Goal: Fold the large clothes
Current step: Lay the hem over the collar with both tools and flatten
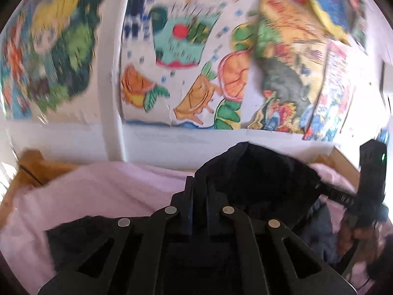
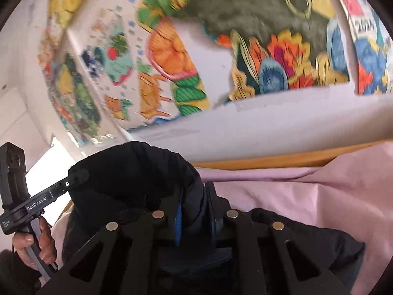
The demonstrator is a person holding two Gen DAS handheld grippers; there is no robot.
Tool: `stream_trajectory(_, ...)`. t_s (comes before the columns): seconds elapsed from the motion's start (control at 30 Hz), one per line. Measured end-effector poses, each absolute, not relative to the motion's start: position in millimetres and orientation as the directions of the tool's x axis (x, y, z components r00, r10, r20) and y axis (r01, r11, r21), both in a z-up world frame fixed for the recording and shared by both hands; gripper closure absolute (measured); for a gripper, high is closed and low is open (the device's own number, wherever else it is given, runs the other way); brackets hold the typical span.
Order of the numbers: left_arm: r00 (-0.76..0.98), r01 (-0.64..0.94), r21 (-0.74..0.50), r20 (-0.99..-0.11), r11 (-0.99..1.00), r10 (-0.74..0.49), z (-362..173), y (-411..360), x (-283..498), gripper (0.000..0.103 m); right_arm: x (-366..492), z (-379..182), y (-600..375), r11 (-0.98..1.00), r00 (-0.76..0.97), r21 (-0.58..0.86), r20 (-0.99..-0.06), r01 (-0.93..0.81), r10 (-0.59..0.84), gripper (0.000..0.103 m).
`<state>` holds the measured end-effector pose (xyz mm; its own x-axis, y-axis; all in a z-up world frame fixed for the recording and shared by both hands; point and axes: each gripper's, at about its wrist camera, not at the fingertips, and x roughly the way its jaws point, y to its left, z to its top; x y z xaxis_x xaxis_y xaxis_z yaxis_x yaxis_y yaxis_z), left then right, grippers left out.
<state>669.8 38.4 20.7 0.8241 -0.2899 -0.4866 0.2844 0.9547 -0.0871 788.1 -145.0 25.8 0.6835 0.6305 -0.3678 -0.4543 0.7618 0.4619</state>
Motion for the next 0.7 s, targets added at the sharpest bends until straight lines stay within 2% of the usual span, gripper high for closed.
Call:
stream_trajectory(0.07, 0.838, 0.297, -0.051, -0.465, 0.953, -0.286, 26, 42, 647, 0.099, 767, 34, -150, 0.762, 0.691, 0.415, -0.342, -0.497, 0.636, 0.089)
stream_trajectory(0.37, 0.826, 0.354, -0.050, -0.452, 0.934, -0.337, 21, 58, 559, 0.100, 667, 39, -155, 0.769, 0.715, 0.126, -0.298, -0.627, 0.632, 0.092)
stream_trajectory(0.57, 0.800, 0.372, -0.019, -0.501, 0.928, -0.331, -1, 57, 526, 0.100, 608, 18, -147, 0.762, 0.745, -0.080, -0.297, -0.642, 0.597, 0.094)
stream_trajectory(0.7, 0.773, 0.366, -0.007, -0.555, 0.930, -0.308, -25, 57, 523, 0.101, 588, -1, -141, 0.748, 0.754, -0.169, -0.321, -0.642, 0.574, 0.094)
